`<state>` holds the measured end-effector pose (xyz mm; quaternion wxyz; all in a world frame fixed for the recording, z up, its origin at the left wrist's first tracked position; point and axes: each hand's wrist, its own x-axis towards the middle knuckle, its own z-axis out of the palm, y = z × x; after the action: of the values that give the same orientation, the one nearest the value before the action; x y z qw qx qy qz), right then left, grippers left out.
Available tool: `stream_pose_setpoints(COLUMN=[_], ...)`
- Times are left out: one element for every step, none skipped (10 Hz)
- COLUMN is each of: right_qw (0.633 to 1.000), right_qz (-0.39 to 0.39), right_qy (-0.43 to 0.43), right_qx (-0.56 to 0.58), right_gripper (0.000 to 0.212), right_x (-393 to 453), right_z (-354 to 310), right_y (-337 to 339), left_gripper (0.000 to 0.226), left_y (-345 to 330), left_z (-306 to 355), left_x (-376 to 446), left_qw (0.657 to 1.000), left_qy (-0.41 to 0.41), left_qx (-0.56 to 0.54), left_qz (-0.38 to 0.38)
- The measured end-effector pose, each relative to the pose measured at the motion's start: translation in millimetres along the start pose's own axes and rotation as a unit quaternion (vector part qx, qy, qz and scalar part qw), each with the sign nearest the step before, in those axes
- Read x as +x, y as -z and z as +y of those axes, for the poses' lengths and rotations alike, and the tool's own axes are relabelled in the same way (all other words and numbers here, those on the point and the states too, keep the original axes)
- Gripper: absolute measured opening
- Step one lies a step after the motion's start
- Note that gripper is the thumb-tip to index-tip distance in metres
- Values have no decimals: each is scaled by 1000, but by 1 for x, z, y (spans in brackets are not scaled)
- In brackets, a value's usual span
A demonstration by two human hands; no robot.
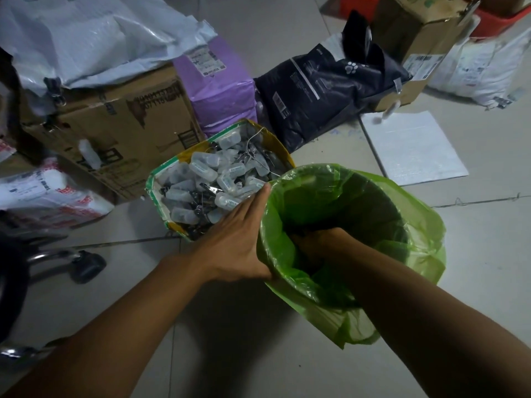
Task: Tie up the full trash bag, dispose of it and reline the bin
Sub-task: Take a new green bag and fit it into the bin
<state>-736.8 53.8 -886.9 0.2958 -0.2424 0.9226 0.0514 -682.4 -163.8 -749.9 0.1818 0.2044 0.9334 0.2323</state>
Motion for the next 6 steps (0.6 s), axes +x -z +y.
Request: stream_pose_setpoints(right_qw=[1000,998,991,986,969,952], right_qz=[-3,-44,-115,-157,-212,-260], right_qy=[15,45,2,22,70,102], right_qx=[-27,-10,67,58,108,122], right_gripper=[61,59,52,40,28,30], right_x=[1,3,-7,-19,-22,-21], right_z=[-6,-12,-13,-7,-14,-29], right_y=[-3,7,33,54,61,57], left_gripper=[144,143,141,140,140,142], left_y=[-2,-2,-2,-4,-5,-4], left_z=[3,5,5,6,8,7], left_x=[0,-2,-3,-4,-4,-3], left_qw=[1000,1000,1000,1000,1000,1000], left_qy=[-6,-11,-8,-2,-4,-4], left_qx=[0,2,1,11,2,4], left_qz=[9,12,8,-4,-4,-6])
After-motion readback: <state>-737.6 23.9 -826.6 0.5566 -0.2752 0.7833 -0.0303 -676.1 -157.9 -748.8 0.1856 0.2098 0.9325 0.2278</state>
